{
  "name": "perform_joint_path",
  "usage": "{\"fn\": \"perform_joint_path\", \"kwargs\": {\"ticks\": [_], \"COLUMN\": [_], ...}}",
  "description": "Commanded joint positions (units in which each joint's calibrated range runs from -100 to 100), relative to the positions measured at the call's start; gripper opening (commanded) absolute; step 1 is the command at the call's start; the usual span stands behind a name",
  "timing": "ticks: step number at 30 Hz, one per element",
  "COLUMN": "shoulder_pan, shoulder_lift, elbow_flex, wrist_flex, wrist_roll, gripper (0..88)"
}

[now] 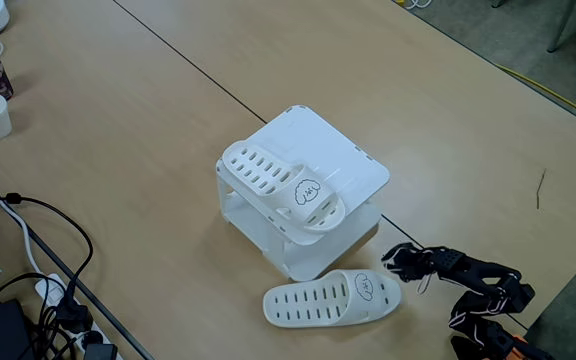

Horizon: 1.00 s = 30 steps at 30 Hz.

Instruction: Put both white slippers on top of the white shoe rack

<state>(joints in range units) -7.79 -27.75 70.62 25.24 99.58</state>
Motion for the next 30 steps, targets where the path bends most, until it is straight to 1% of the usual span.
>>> {"fn": "perform_joint_path", "kwargs": {"ticks": [1, 7, 15, 27, 30], "shoulder_pan": [-0.68, -0.19, -2.32, -15.89, -18.11], "shoulder_lift": [2.81, 7.60, 10.29, 10.13, 10.04], "elbow_flex": [-1.29, -2.46, -2.28, -3.28, -3.28], "wrist_flex": [-0.99, -5.48, -6.08, -8.50, -8.50], "wrist_roll": [0.42, 0.42, 0.42, 0.42, 0.42], "gripper": [0.8, 0.8, 0.8, 0.8, 0.8]}}
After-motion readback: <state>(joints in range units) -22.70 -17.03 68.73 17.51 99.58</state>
